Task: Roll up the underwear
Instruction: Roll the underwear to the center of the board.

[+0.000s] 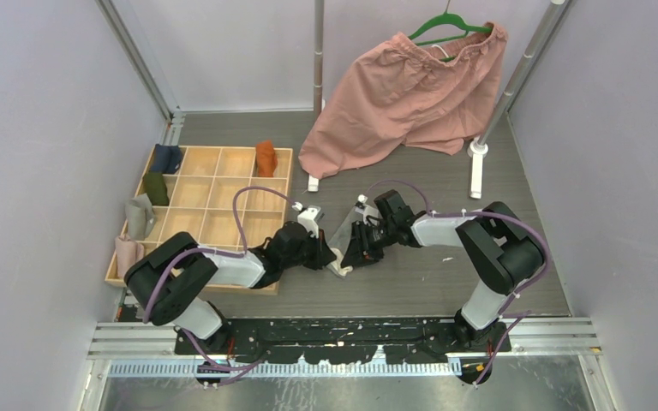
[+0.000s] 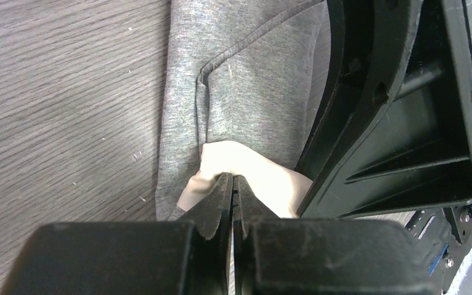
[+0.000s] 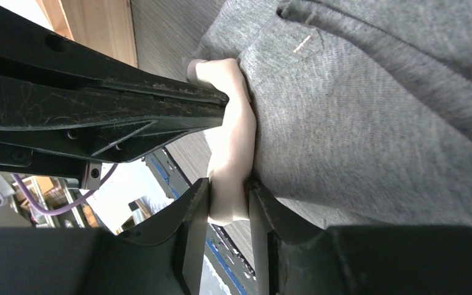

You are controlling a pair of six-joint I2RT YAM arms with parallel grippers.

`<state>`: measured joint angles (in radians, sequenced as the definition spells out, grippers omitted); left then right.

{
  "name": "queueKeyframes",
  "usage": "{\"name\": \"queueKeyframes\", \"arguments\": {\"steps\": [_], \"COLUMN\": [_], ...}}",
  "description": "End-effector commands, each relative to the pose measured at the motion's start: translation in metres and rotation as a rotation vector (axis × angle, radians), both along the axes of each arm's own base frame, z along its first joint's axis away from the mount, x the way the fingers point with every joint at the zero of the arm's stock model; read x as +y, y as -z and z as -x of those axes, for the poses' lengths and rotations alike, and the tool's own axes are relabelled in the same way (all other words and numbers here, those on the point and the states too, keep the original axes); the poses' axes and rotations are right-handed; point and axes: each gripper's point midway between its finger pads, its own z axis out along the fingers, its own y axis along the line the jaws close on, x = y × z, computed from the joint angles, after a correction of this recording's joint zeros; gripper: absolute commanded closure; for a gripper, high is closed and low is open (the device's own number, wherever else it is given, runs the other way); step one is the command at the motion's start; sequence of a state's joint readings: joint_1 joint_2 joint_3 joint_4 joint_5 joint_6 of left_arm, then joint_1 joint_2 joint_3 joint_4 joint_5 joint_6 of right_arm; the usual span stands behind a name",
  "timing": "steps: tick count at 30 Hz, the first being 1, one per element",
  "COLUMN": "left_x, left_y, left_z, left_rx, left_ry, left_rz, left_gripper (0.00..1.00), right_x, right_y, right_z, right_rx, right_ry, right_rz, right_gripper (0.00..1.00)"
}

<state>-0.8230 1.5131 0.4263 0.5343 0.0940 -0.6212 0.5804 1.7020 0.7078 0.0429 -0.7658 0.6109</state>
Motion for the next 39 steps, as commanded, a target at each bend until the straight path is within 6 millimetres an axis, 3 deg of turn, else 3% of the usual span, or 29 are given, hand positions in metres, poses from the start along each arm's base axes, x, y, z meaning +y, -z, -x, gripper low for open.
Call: {"name": "queueKeyframes", "arguments": {"steps": [1,5,15,20,29,39], "left_x": [0.002,0.003,0.002,0.001,0.0,0.0], "left_y": [0.004,0.005,0.005,0.004,0.005,0.005], "left_z": [-0.008,-0.008,-0.008,-0.008,-0.008,-0.008], "left_rx": [-0.013,-0.013,-0.011,-0.009,-0.005,-0.006], "left_ry": [-0.036,-0.04,-0.037,-0.034,-0.031,-0.029], "left_rz": [-0.019,-0.027,-0.029,-0.026,-0.025,-0.023], "left_gripper": [0.99,0.99,0.99,0.99,0.99,0.99], "right_x": [-0.005,-0.017,-0.037,-0.024,-0.012,0.01], "right_y": [-0.017,-0.025,-0.055,-0.06,-0.037,-0.031], "right_z": [-0.009,-0.015,-0.03,-0.025,-0.019,-0.013], "right_rx": [-0.079,-0.145,-0.367,-0.457,-0.447,-0.437], "right_ry": [-0.004,0.013,0.139,0.18,0.197,0.158], "right_rz": [0.04,0.116,0.239,0.278,0.404,0.386], "right_gripper": [0.62,0.56,0.52,0.5,0.5,0.5]}}
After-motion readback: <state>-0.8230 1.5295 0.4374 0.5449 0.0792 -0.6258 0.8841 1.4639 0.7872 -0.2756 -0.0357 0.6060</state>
